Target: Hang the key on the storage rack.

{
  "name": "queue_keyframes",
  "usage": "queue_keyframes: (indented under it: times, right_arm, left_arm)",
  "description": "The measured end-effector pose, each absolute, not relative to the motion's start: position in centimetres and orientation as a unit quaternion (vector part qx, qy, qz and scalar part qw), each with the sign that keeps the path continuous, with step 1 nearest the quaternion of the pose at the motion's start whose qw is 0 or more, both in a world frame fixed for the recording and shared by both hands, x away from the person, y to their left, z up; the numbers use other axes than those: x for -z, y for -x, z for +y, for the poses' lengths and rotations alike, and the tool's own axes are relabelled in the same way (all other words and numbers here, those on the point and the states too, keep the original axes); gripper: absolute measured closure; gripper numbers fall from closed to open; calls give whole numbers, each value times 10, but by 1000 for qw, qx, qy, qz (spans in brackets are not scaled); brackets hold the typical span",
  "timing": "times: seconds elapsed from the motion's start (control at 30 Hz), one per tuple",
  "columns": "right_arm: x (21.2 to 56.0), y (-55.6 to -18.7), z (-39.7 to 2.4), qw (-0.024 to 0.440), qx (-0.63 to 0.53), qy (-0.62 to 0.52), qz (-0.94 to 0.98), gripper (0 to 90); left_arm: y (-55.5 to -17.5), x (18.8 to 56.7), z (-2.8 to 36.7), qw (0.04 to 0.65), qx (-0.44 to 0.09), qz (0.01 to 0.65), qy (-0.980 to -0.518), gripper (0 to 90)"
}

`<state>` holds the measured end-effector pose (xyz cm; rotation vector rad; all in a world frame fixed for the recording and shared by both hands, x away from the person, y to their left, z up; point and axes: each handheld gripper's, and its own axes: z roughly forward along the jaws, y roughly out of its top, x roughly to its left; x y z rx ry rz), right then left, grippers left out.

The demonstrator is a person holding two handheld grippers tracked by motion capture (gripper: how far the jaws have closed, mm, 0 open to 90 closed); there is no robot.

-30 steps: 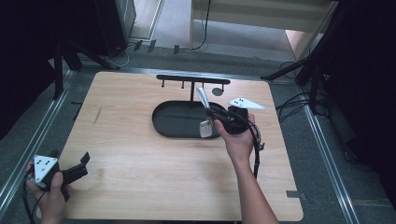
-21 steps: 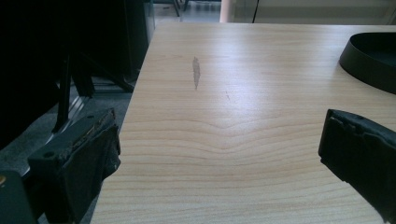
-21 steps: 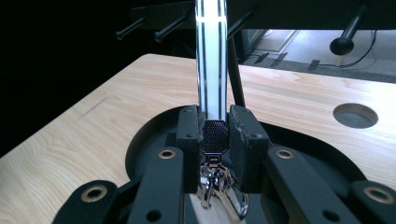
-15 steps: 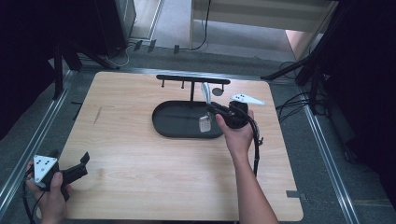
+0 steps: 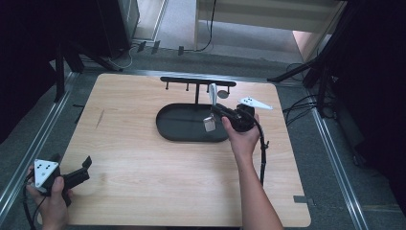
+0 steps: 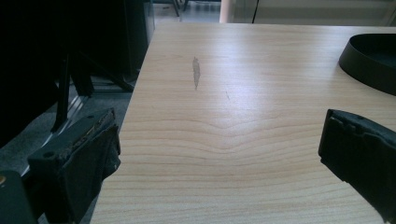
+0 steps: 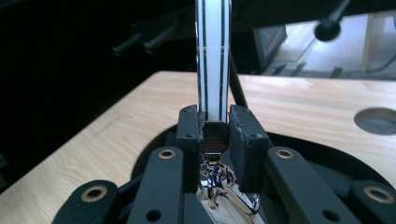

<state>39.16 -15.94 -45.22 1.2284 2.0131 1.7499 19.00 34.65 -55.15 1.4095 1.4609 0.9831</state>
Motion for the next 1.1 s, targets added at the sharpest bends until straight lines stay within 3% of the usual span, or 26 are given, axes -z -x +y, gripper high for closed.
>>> queue_keyframes:
  times: [0.43,0.83,0.93,1.1]
  right_arm:
    - [457,-395,-151,66,-599,-393,695,752]
    - [467,-409,-152,68,-588,-442,673,773]
    - [469,-412,-156,72,-586,-468,657,686]
    - [473,-407,-159,102,-560,-474,672,665]
  left_arm:
    - [-190,552,346,427,-396,584,-565,0]
    - [-190,552,347,429,-393,585,-565,0]
    - [-190,552,346,428,-394,585,-565,0]
    - [-190,552,346,428,-394,585,-565,0]
